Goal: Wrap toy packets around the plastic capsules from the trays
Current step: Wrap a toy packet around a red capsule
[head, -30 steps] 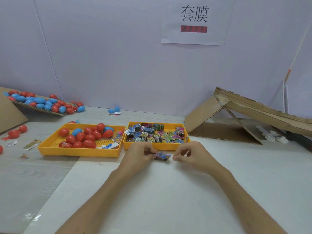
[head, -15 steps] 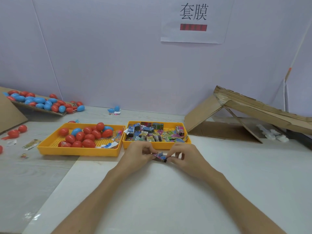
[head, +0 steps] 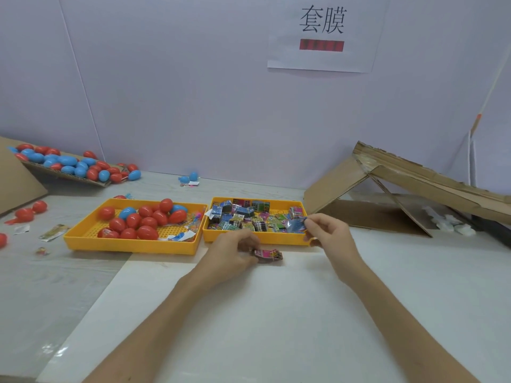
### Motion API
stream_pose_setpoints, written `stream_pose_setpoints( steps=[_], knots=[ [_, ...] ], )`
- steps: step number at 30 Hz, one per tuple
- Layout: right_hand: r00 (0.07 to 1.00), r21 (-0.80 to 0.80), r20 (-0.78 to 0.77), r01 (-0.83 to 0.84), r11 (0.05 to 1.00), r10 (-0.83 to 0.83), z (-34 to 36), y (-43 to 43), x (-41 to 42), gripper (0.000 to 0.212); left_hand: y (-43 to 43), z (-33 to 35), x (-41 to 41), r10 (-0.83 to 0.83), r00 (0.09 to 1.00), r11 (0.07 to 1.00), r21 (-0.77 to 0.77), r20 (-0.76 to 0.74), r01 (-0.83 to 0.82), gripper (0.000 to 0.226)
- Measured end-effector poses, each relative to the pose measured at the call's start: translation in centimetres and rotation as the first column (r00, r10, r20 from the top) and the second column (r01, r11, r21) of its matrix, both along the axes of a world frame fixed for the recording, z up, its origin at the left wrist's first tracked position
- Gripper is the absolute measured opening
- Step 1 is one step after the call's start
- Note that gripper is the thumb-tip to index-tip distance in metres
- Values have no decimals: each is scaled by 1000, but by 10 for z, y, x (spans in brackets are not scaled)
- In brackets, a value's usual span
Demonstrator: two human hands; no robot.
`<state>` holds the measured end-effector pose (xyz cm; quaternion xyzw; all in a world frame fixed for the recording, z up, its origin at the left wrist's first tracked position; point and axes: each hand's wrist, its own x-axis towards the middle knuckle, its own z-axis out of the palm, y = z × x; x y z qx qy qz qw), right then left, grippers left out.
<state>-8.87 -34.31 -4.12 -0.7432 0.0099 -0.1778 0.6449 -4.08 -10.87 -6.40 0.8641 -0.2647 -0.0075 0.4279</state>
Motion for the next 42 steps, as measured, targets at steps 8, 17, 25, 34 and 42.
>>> stream_pose_setpoints(
  steps=[8, 17, 25, 34, 42],
  knots=[
    [984, -136, -61, -177, 975, 170, -11, 16, -3, 14, -5, 0, -4, -7, 998, 1000, 29, 67, 5, 21],
    [994, -204, -85, -85, 975, 68, -14, 16, 0, 17, -2, 2, -3, 1, 999, 997, -80, -35, -4, 21],
    [975, -120, -205, -116, 986, 90, -18, 17, 0, 12, -4, 2, -4, 58, 996, 992, -109, -69, -65, 14],
    [972, -162, -213, -140, 977, 104, -14, 20, -1, 13, -2, 4, -2, -1, 996, 993, -120, -93, -10, 8],
    [992, -319, -111, 18, 948, -57, -9, 4, 1, 22, -10, -7, -11, 25, 992, 998, 49, 124, -32, 46]
  ],
)
